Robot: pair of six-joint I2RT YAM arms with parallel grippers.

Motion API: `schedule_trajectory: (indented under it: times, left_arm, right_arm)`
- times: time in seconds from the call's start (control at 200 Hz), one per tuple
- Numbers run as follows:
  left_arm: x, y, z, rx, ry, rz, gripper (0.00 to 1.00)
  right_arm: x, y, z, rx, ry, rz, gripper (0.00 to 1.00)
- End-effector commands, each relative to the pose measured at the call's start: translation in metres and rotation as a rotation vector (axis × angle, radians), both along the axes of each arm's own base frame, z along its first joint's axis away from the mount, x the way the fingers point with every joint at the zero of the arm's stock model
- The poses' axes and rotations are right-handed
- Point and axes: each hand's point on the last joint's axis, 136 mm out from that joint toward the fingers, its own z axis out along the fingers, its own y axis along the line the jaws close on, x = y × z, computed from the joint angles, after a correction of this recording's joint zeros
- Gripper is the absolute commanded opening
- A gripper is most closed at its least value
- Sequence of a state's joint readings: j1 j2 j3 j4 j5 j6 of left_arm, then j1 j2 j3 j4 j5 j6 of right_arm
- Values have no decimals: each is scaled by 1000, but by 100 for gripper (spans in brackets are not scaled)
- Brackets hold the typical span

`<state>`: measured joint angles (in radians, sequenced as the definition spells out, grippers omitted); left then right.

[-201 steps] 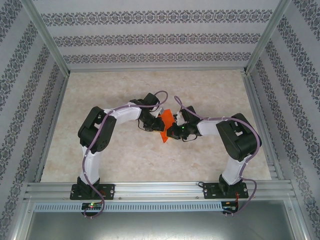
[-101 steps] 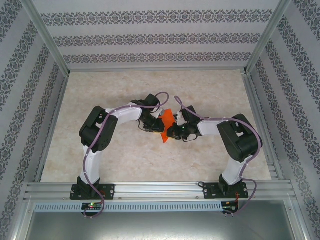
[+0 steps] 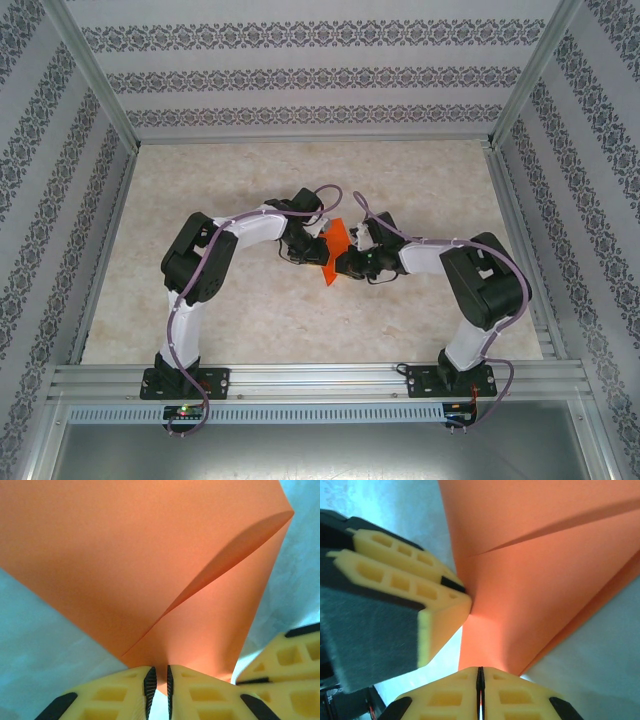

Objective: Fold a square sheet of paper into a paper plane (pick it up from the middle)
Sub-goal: Third fold the triangle at the center of the table.

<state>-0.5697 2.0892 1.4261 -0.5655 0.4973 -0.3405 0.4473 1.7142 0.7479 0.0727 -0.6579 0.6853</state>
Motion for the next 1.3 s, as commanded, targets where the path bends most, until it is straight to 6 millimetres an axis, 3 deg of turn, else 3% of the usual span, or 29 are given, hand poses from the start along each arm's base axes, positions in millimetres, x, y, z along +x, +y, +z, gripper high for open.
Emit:
schedule_trajectory:
  times: [0.0,0.265,0.415,1.294]
  left_arm:
    - [-26,46,-53,241,90,-11,21]
    - [-26,46,-49,235,87,-9,21]
    - [-27,48,-47,238,81,-5,22]
    - [-29,47,-52,229,95,-4,22]
  right_arm:
    - [-6,4,10,43,-14,13,10]
    - [-23,18,5,63,26,60,8]
    - [-23,24,5,68,23,77,8]
    - [-32,21,-19,-12,86,110,6]
